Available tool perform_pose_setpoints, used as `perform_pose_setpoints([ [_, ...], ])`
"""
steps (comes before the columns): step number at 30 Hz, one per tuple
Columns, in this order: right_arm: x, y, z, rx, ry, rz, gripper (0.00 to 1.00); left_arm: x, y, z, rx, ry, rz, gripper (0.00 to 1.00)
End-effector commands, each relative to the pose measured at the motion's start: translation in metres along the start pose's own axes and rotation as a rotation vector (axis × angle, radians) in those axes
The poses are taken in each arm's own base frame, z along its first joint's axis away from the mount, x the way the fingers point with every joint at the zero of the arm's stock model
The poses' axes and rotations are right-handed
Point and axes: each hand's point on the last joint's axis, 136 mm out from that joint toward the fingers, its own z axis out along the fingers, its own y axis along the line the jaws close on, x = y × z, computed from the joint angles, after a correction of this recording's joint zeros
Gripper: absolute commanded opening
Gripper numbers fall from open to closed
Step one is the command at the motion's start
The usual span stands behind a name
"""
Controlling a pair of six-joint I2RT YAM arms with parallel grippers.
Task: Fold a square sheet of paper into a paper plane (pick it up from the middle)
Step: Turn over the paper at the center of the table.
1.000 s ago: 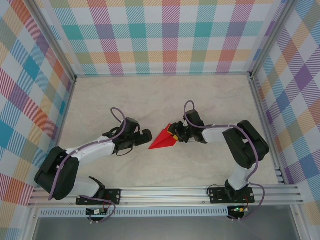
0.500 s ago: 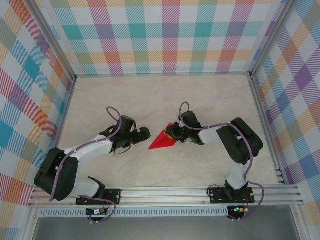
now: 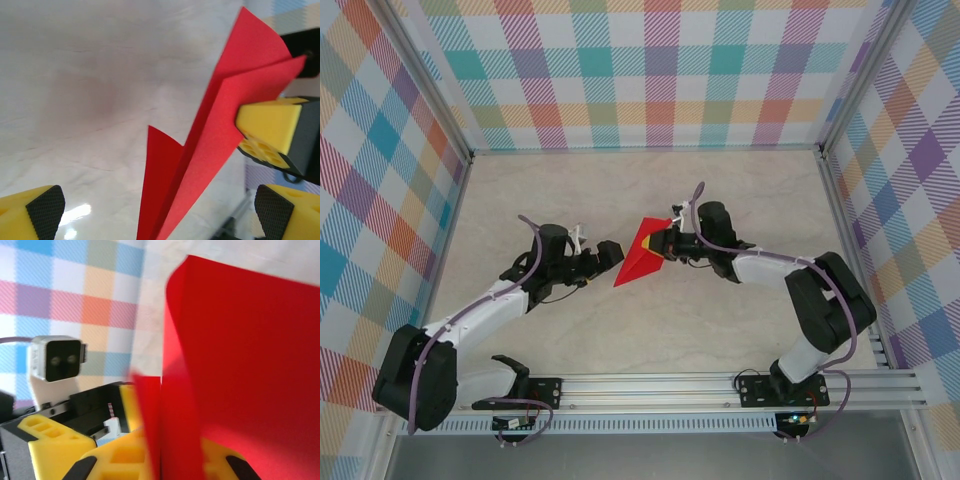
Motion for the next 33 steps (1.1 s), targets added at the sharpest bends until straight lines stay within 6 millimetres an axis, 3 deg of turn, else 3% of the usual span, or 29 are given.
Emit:
perform_pose_setpoints([
  [1, 0.0, 0.043, -0.009, -0.138, 0.067, -0.107, 0.07, -0.001, -0.039, -0.01, 0.194, 0.026, 0.01, 1.0],
  [5, -0.001, 0.06, -0.012, -0.184, 0.082, -0.126, 0.08, -0.004, -0.056, -0.013, 0.275, 0.03, 0.01, 1.0],
  [10, -0.003, 0.063, -0.009, -0.21, 0.104, -0.096, 0.1, -0.006, -0.07, -0.015, 0.355, 0.025, 0.034, 0.75],
  [20, -0.002, 0.058, -0.001, -0.229, 0.147, -0.047, 0.11, -0.008, -0.067, -0.004, 0.356, 0.044, 0.015, 0.63],
  [27, 0.0, 0.049, 0.003, -0.216, 0.164, -0.042, 0.11, -0.012, -0.067, -0.002, 0.344, 0.034, 0.022, 0.42],
  [33, 0.002, 0.042, 0.004, -0.202, 0.17, -0.031, 0.12, -0.013, -0.06, 0.001, 0.314, 0.028, 0.01, 0.32],
])
